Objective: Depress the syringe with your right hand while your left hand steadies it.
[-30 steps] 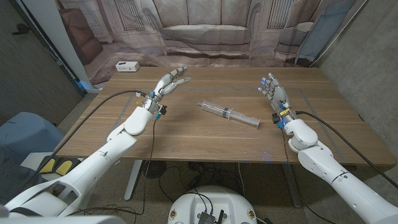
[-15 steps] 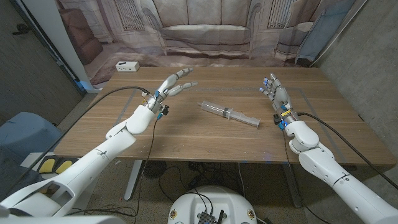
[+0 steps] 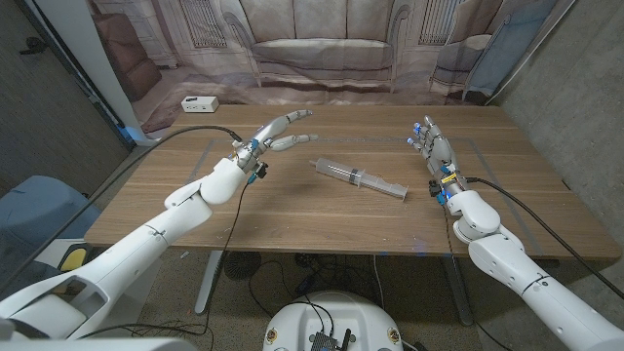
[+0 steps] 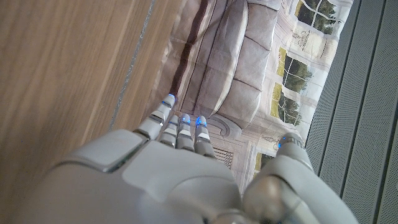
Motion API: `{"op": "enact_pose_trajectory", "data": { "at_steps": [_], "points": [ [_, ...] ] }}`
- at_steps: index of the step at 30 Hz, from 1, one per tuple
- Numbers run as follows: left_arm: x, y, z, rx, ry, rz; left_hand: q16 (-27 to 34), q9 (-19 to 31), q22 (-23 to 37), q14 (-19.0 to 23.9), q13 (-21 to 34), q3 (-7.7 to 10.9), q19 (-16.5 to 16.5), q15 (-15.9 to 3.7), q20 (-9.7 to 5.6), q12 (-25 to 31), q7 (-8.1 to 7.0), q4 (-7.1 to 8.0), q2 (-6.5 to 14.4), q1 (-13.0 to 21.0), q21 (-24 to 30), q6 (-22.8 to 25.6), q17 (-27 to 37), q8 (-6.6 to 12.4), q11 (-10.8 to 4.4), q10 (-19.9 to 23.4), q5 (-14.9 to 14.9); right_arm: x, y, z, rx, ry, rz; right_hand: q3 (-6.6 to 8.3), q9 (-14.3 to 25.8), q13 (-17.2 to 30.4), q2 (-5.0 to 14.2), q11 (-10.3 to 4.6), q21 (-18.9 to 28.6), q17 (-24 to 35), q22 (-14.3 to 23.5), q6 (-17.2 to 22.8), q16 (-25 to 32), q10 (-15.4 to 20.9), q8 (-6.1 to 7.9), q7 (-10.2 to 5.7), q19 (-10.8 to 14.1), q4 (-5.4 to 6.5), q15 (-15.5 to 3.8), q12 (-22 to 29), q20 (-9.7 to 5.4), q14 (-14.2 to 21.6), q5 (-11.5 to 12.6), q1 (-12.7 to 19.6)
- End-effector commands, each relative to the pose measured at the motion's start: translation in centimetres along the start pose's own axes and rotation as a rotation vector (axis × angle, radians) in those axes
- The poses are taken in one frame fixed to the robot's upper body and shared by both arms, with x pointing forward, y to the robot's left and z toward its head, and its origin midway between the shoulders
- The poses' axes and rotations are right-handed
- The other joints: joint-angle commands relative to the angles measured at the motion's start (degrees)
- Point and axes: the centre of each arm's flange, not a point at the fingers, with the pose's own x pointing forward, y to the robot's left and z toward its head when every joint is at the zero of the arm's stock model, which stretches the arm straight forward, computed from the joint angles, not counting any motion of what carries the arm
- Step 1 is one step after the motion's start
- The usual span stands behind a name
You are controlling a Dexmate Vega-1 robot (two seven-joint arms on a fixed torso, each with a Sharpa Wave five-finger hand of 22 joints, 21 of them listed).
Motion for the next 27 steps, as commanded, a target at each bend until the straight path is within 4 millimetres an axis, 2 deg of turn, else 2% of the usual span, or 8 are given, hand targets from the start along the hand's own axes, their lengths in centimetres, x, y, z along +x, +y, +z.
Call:
{"op": "enact_pose_trajectory", "data": {
  "at_steps": [1, 9, 21, 27],
  "points": [
    [1.2, 0.7, 1.0, 0.117, -0.005, -0.050, -0.18, 0.25, 0.22, 0.38, 0.36, 0.63, 1.08, -0.78, -0.06, 0.17, -0.91, -0.56, -0.39, 2.50, -0.39, 0.13, 0.09, -0.10, -1.42, 0.48, 0.29, -0.2, 0.1, 0.2, -0.004, -0.003, -0.008, 0.35, 0.09, 0.19, 0.58, 0.14, -0.33, 0.06, 0.16, 0.48, -0.07, 0.39, -0.18, 0.14, 0.30, -0.25, 0.50, -0.08, 0.17, 0.25, -0.39, 0.50],
    [1.8, 0.8, 1.7, 0.186, -0.001, -0.075, -0.02, 0.27, 0.22, 1.37, 0.42, 0.66, 1.88, -1.07, -0.04, 0.44, -1.29, -0.52, -1.36, 4.46, -0.75, 1.33, 0.09, 0.31, -1.84, 1.67, 0.43, -0.5, 0.2, 0.2, 0.007, -0.013, -0.018, 0.51, 0.09, 0.20, 0.86, 0.08, -0.41, 0.05, 0.16, 0.48, -0.08, 0.44, -0.21, 0.09, 0.38, -0.34, 0.54, -0.17, 0.18, 0.37, -0.44, 0.79],
    [3.5, 0.9, 2.6, 0.290, -0.017, -0.154, -0.25, 0.29, 0.24, 1.22, 0.46, 0.59, 2.03, -1.22, -0.06, 0.29, -1.49, -0.29, -1.82, 5.42, -1.15, 1.47, 0.08, 0.20, -1.75, 1.68, 0.49, -0.7, 0.1, -0.2, 0.020, -0.004, -0.024, 0.71, 0.09, 0.21, 1.19, 0.14, -0.55, 0.03, 0.16, 0.72, -0.14, 0.62, -0.18, 0.14, 0.53, -0.52, 0.58, -0.30, 0.22, 0.52, -0.57, 1.29],
    [4.0, 1.0, 2.9, 0.346, -0.023, -0.183, 0.00, 0.30, 0.26, 2.33, 0.49, 0.53, 2.63, -1.77, -0.27, 0.56, -1.85, -0.09, -2.12, 6.41, -1.42, 2.43, 0.07, 0.38, -2.51, 2.80, 0.57, -0.7, 0.0, -0.3, 0.029, -0.001, -0.025, 0.78, 0.10, 0.22, 1.32, 0.18, -0.63, 0.02, 0.16, 0.77, -0.19, 0.65, -0.19, 0.09, 0.57, -0.59, 0.61, -0.38, 0.21, 0.51, -0.64, 1.48]
  ]
}}
